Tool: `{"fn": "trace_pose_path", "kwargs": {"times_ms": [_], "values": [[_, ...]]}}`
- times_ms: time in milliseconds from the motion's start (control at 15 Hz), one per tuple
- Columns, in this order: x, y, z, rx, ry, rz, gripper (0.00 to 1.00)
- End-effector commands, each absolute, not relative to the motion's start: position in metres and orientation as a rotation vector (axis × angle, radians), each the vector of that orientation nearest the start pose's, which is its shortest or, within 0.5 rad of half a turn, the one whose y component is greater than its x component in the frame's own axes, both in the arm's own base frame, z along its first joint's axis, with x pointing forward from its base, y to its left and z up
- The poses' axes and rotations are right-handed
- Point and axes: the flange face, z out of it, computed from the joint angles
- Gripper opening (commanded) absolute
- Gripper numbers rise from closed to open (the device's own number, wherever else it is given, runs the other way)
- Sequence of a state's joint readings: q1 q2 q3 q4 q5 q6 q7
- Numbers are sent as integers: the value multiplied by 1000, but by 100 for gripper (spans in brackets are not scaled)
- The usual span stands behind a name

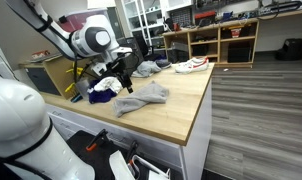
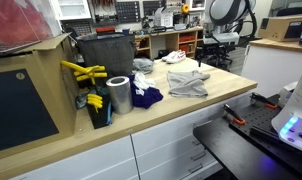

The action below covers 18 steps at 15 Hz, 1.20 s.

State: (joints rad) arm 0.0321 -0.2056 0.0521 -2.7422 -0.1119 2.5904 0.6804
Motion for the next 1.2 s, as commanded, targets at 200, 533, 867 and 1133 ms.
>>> {"fn": "trace_pose_path", "kwargs": {"times_ms": [200, 533, 867, 1133], "values": [[414, 15, 293, -3063, 869, -132, 100], [413, 17, 290, -3068, 863, -120, 100], [412, 17, 290, -3068, 862, -120, 100], [416, 25, 284, -3046, 887, -160, 100]]}}
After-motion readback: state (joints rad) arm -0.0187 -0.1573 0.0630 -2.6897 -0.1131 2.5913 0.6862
